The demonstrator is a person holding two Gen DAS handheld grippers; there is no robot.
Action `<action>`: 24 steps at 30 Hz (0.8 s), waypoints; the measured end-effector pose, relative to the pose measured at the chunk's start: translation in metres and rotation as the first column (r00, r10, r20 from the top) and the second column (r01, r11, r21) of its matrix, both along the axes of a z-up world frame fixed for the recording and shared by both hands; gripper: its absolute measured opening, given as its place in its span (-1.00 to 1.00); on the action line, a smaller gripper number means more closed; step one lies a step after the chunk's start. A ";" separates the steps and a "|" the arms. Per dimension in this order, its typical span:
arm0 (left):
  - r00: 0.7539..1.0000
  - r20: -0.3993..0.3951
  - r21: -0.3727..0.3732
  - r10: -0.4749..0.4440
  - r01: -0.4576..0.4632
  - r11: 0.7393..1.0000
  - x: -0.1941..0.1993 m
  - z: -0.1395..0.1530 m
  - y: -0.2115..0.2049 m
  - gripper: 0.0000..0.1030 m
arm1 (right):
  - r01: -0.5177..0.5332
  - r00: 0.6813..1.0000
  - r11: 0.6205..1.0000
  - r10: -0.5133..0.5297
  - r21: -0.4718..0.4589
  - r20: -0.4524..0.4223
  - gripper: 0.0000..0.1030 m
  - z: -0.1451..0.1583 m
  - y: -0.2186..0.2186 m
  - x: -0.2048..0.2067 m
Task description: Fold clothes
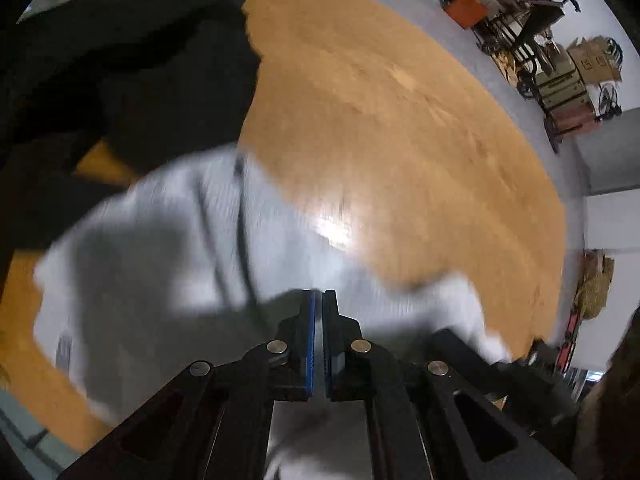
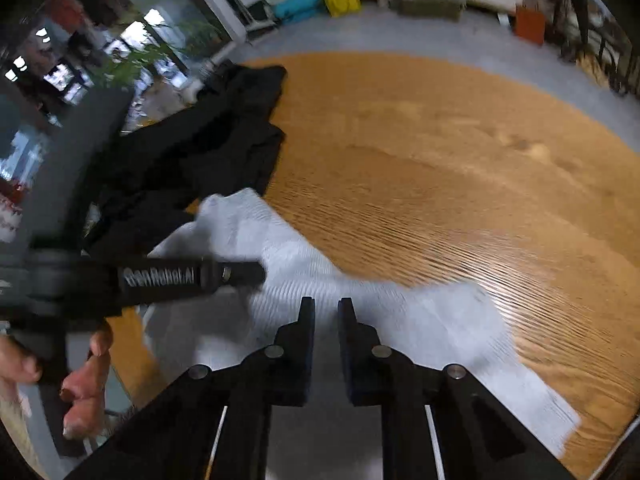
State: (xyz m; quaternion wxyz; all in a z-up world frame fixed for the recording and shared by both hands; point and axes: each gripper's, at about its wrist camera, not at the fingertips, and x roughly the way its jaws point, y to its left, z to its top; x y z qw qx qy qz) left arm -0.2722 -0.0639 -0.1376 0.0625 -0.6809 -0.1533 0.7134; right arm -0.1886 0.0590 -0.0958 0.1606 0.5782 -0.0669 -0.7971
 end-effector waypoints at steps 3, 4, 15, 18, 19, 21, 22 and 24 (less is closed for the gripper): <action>0.998 0.050 0.028 0.028 -0.030 0.999 -0.010 -0.024 -0.006 -0.94 | 0.019 0.998 1.000 -0.021 0.025 0.060 -0.78 -0.028 -0.002 -0.021; 0.998 0.041 0.038 0.039 -0.040 0.998 -0.012 -0.024 -0.011 -0.94 | 0.032 0.998 0.999 -0.034 0.033 0.047 -0.83 -0.032 -0.001 -0.026; 0.993 -0.075 0.138 -0.091 0.101 0.985 0.025 0.019 0.002 -0.95 | 0.020 0.999 0.997 -0.016 0.071 -0.051 -0.67 -0.029 0.005 0.004; 0.998 -0.048 0.057 -0.034 0.037 0.998 0.028 -0.006 0.003 -0.95 | 0.008 0.998 0.998 -0.003 0.067 -0.069 -0.73 -0.026 0.005 0.017; 0.998 -0.063 0.075 0.005 0.000 0.997 0.027 -0.012 -0.003 -0.95 | 0.004 0.997 0.998 0.001 0.066 -0.075 -0.90 -0.025 0.005 0.021; 0.995 -0.083 0.078 0.048 -0.042 0.996 0.039 -0.005 -0.017 -0.95 | 0.054 0.994 0.998 -0.056 -0.023 -0.089 -0.91 -0.034 0.022 0.017; 0.992 -0.109 0.042 0.056 -0.052 0.998 0.049 0.005 -0.025 -0.95 | 0.065 0.995 0.995 -0.071 -0.074 -0.076 -0.87 -0.029 0.033 0.022; 0.984 -0.173 -0.085 0.047 -0.062 0.994 0.075 0.024 -0.049 -0.95 | 0.077 0.992 0.987 -0.090 -0.142 -0.086 -0.60 -0.011 0.054 0.043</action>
